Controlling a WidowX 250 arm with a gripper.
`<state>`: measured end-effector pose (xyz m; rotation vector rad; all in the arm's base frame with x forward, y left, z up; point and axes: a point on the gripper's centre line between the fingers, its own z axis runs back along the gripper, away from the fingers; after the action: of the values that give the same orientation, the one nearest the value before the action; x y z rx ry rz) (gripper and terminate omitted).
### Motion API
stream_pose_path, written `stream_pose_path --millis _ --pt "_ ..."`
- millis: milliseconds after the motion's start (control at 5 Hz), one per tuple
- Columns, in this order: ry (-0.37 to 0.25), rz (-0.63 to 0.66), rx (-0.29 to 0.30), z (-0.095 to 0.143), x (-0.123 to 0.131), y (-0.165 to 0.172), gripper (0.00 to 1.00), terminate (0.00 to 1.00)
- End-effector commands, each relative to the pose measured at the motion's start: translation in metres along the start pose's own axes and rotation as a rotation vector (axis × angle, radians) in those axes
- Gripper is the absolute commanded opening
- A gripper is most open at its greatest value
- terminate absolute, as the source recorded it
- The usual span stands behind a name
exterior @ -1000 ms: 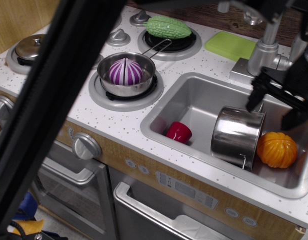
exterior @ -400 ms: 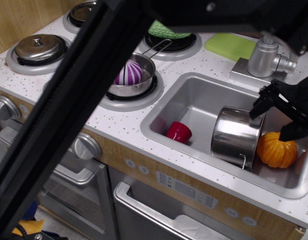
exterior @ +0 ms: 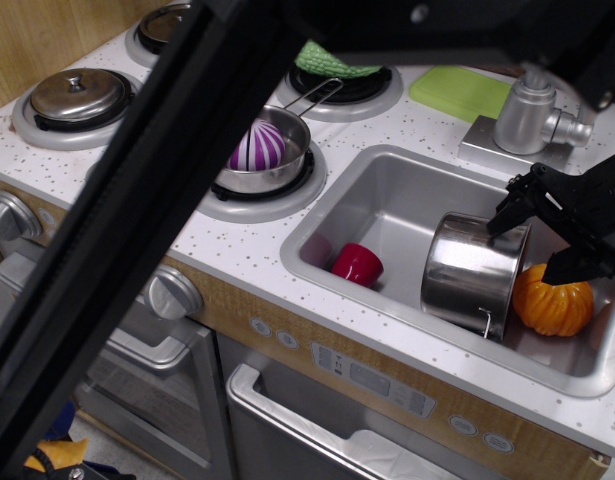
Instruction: Flip pot upright in sink
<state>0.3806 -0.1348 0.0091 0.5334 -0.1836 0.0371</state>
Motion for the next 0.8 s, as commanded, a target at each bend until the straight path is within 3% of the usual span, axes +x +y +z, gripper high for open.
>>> stream_pose_path --millis 0,200,400,600 --pt "-0.069 0.022 -0.048 0.0176 0.0173 0.0220 1.00 0.00" --pt "-0.070 0.030 -0.045 0.0166 0.0168 0.0237 1.00 0.00" --pt "-0.073 0.045 -0.033 0.0148 0.0169 0.0253 0.00 0.00" --pt "-0.079 0.056 -0.042 0.0109 0.0169 0.0283 0.00 0.00"
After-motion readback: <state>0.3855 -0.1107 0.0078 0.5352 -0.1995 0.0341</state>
